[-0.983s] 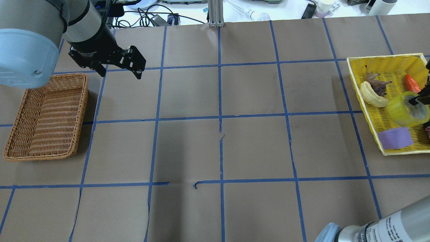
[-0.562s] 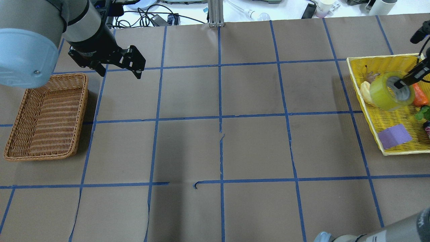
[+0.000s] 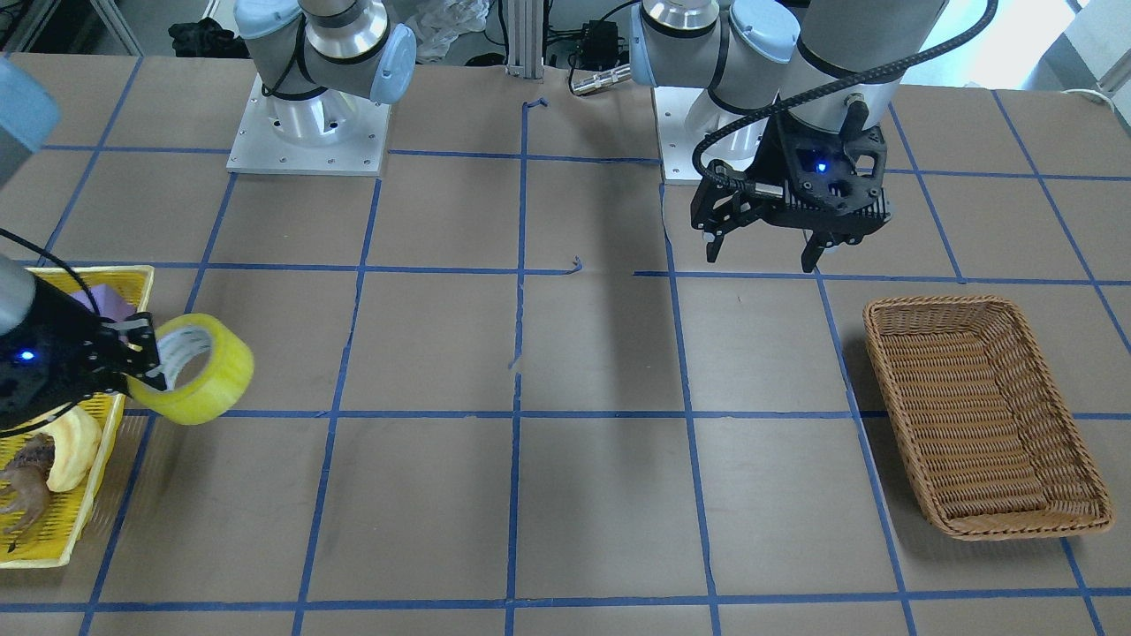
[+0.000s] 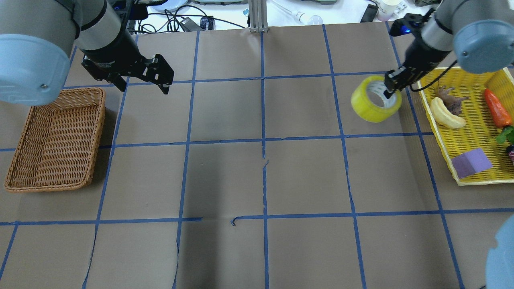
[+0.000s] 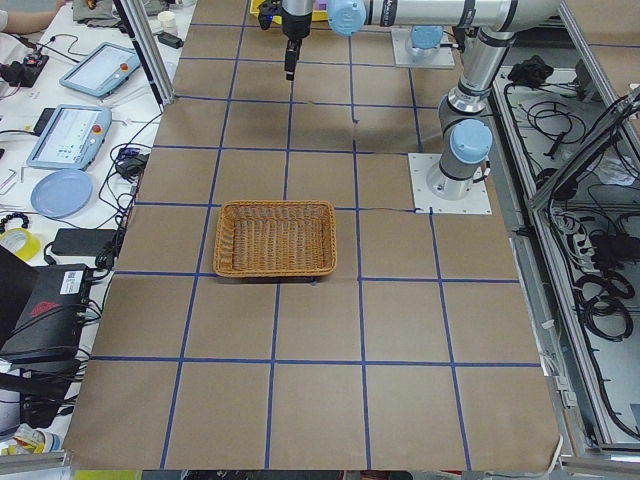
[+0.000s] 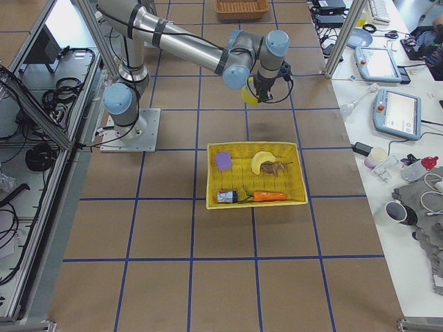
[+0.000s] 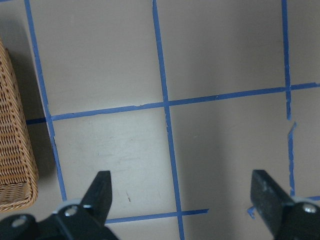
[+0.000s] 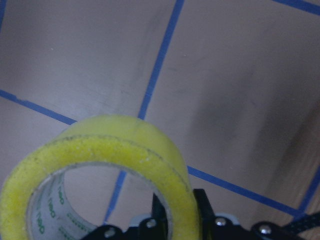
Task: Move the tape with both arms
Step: 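Carry the tape roll with the right gripper to the table center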
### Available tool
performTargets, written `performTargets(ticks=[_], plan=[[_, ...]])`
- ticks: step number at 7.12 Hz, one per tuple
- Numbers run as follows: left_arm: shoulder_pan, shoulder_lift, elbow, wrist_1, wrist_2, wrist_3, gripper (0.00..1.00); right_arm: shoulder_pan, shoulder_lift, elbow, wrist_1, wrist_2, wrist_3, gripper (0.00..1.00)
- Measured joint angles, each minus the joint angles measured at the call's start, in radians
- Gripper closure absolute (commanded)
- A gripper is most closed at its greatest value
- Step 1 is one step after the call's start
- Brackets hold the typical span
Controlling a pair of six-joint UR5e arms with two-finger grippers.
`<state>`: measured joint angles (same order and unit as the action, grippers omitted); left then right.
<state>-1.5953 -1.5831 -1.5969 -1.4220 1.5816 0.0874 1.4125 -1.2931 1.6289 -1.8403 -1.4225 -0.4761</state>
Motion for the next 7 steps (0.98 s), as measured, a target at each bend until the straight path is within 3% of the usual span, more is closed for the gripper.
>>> performTargets(ticks=[4,6,7], plan=[[-0.001,0.0,0.0,0.0,0.0,0.0,0.0,0.338,0.001,0.182,-0.241,-0.04,0.625,0.83],[0.0,0.0,0.0,0.0,0.0,0.0,0.0,0.461,0.004,0.277,-0.327,-0.063,0.796,0.83],[0.0,0.0,0.0,0.0,0.0,0.0,0.0,0.5,0.006,0.308,-0.35,-0.066,0.857,0.52]])
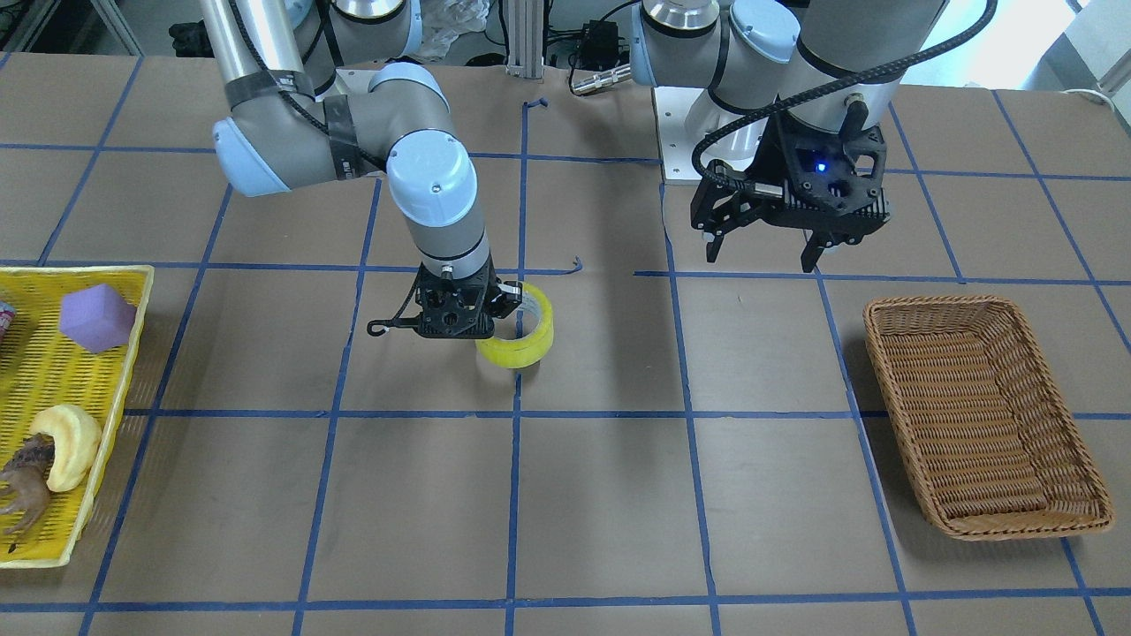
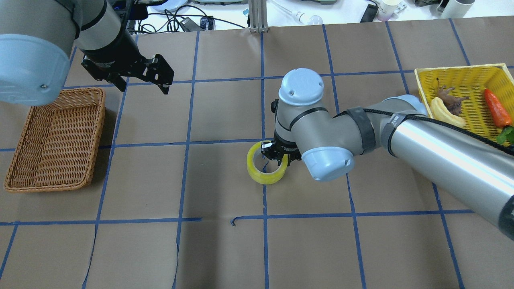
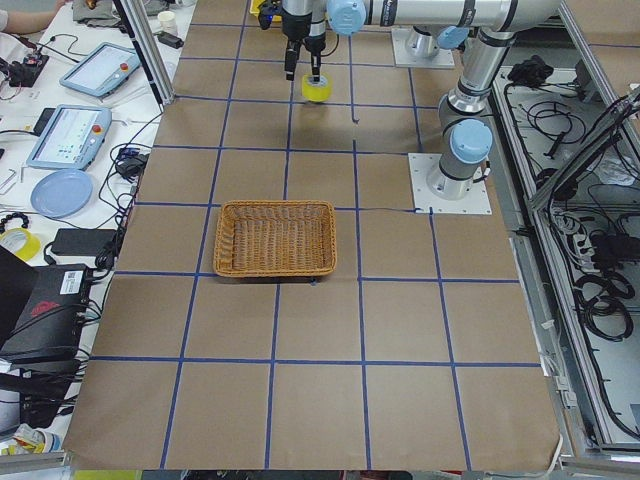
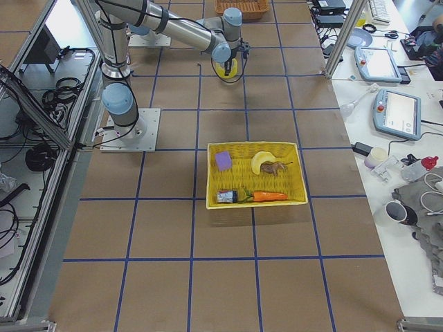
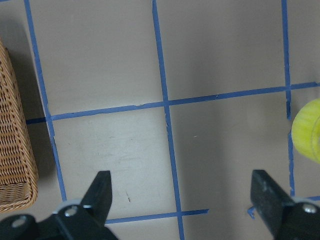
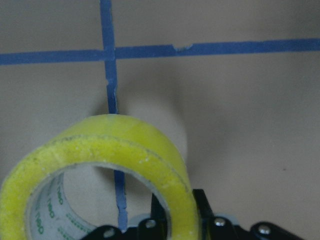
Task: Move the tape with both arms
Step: 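Carry the tape roll with the right gripper to the table center, then set the tape roll down and open the right gripper, then raise the right gripper away while the left gripper reaches toward the tape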
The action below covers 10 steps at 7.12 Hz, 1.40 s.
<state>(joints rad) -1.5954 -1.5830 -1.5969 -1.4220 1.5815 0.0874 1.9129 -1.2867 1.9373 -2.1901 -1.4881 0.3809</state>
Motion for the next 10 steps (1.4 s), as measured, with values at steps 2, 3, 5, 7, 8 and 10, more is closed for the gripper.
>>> performTargets(ticks=[2,3,5,7,8,10], plan=[[0.0,0.0,0.0,-0.001,0.0,0.0,0.0,0.034,0.012,0.031,-0.031,-0.007,0.042,0.0],[-0.001,0.0,0.0,-0.001,0.0,0.0,0.0,0.038,0.023,0.038,-0.052,-0.017,0.046,0.0],[-0.002,0.0,-0.002,-0.001,0.0,0.0,0.0,0.031,0.023,0.006,-0.068,-0.039,0.043,0.0],[-0.007,0.001,-0.013,-0.002,0.0,-0.02,0.0,-0.006,0.009,-0.135,0.037,-0.07,0.025,0.0],[-0.018,-0.002,-0.028,-0.002,0.0,-0.06,0.0,-0.037,-0.005,-0.24,0.16,-0.072,0.004,0.0],[-0.075,-0.015,-0.068,0.017,0.001,-0.127,0.0,-0.102,-0.04,-0.449,0.451,-0.064,-0.053,0.0]])
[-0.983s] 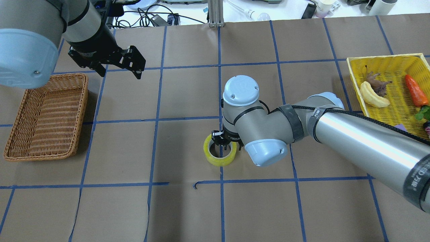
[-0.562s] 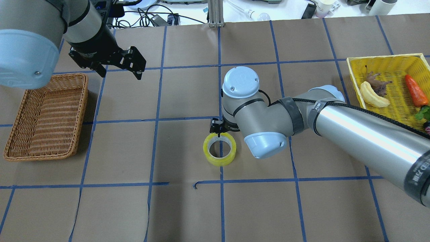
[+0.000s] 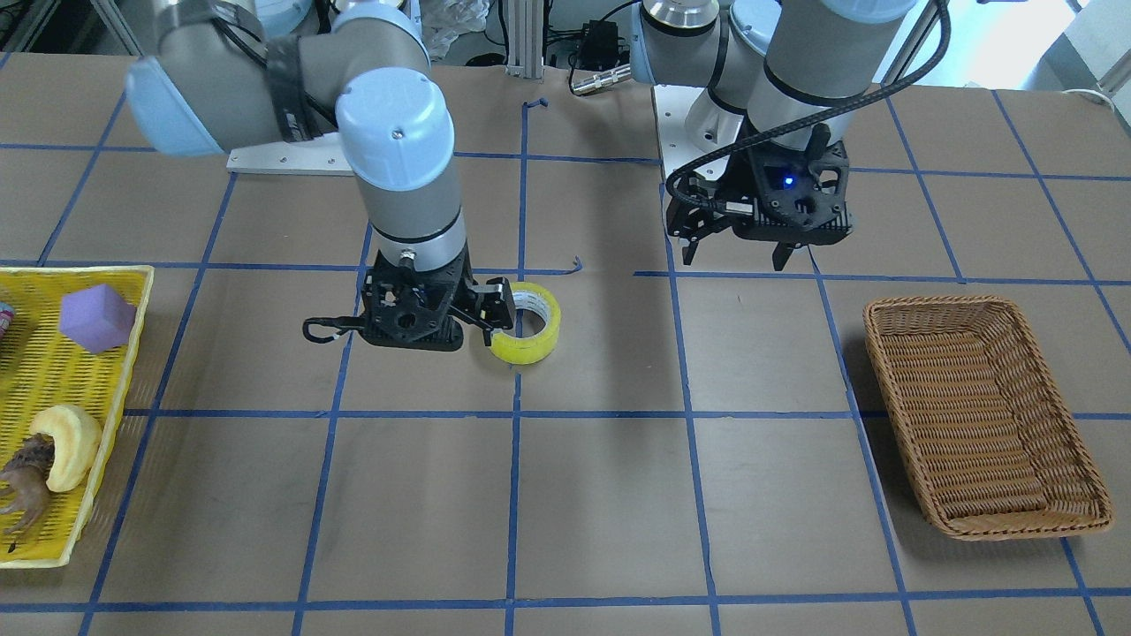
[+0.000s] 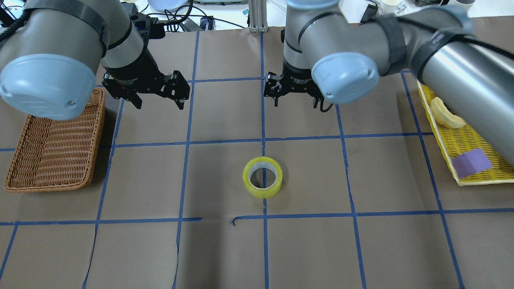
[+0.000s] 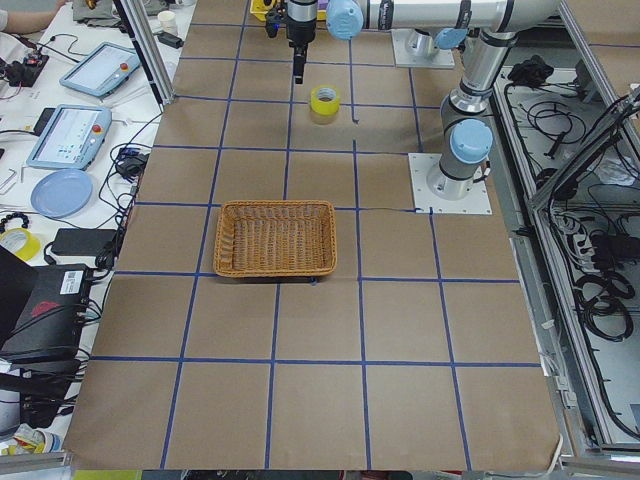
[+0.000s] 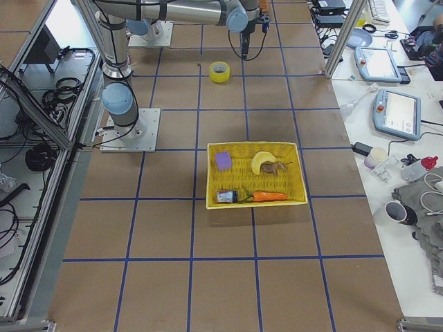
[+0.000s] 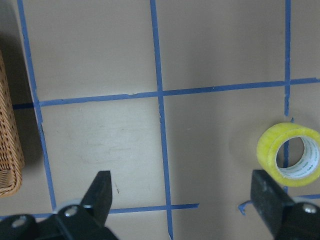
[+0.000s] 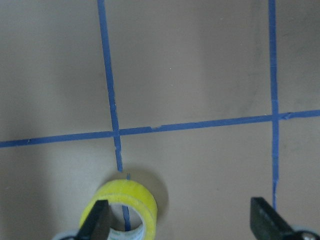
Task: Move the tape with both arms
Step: 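Raise the right gripper away while the left gripper reaches toward the tape, then lower the left gripper onto the tape roll rim and close it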
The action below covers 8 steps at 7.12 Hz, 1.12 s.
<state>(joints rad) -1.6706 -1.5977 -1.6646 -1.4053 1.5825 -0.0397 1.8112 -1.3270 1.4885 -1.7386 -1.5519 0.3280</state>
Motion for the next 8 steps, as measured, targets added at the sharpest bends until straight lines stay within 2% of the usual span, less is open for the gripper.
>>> performTargets(ticks=[1,2,4,5,8], plan=[[-0.053,-0.013,-0.034,0.054,0.0,-0.065,0.0,-0.032,-0.031,-0.075,0.107,0.008,-0.076,0.0],[-0.113,-0.028,-0.094,0.154,0.0,-0.177,0.0,-0.058,-0.074,-0.108,0.155,0.013,-0.184,0.0],[-0.199,-0.068,-0.24,0.39,-0.001,-0.353,0.0,-0.102,-0.144,-0.115,0.174,0.013,-0.303,0.0],[-0.23,-0.086,-0.289,0.458,-0.001,-0.41,0.0,-0.141,-0.164,-0.111,0.168,0.019,-0.319,0.0],[-0.293,-0.158,-0.329,0.505,-0.027,-0.534,0.0,-0.21,-0.186,-0.07,0.14,0.022,-0.334,0.0]])
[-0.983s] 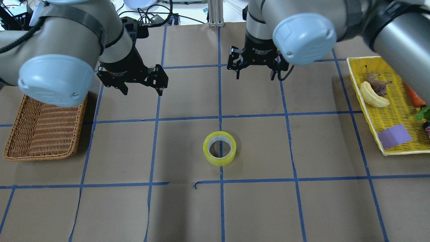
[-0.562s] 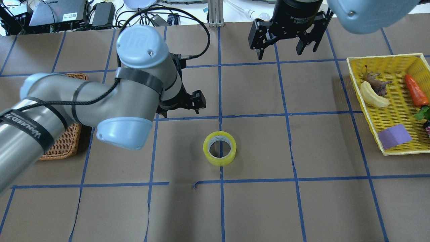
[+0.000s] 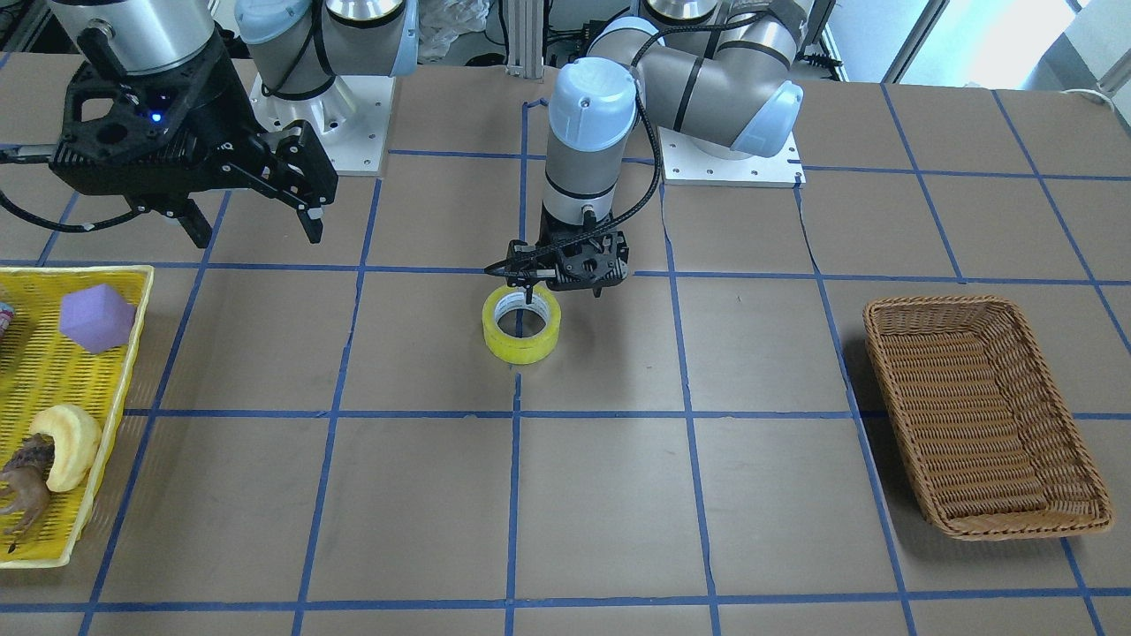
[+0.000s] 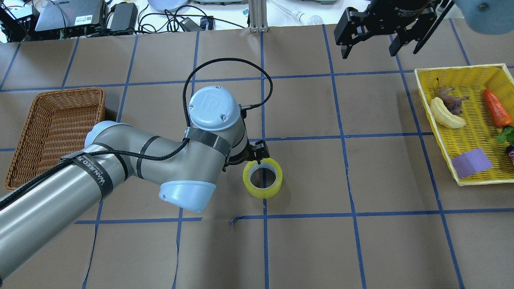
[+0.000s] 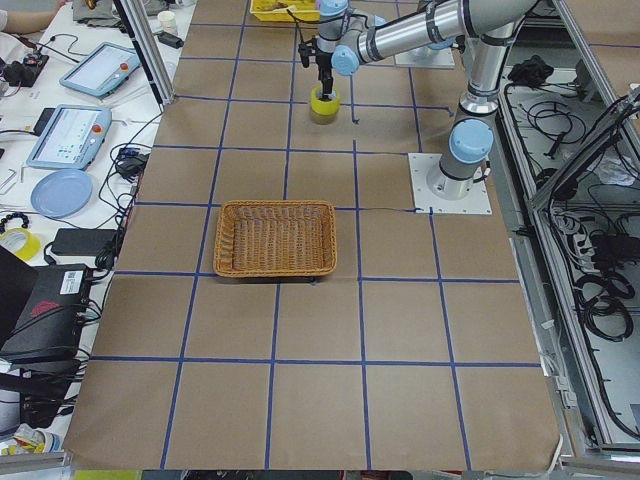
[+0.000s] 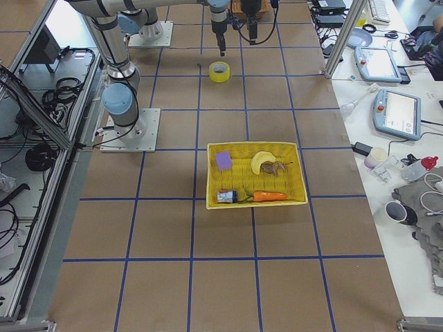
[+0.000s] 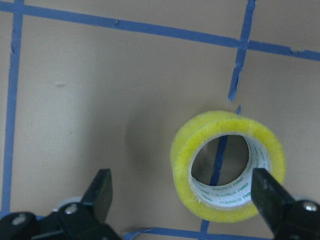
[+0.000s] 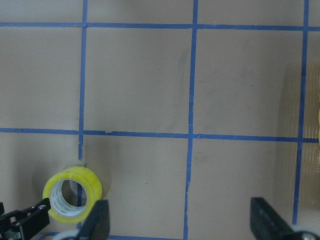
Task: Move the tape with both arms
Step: 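Lower the left gripper onto the tape roll rim and close it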
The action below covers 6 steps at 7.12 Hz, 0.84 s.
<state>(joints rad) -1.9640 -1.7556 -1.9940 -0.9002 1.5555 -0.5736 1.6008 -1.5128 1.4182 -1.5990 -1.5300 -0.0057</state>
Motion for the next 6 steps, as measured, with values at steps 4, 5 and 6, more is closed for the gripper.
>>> performTargets(ticks=[4,5,6], plan=[[-0.019,-0.099,0.01,0.015,-0.002,-0.025,0.28,0.001,-0.016,0.014,-0.006,-0.089,0.014,0.0],[-0.019,-0.125,0.016,0.026,0.0,-0.027,0.74,0.003,-0.018,0.014,0.001,-0.085,0.016,0.0],[-0.018,-0.139,0.019,0.028,-0.001,-0.03,0.79,0.004,-0.02,0.014,0.006,-0.08,0.017,0.0]])
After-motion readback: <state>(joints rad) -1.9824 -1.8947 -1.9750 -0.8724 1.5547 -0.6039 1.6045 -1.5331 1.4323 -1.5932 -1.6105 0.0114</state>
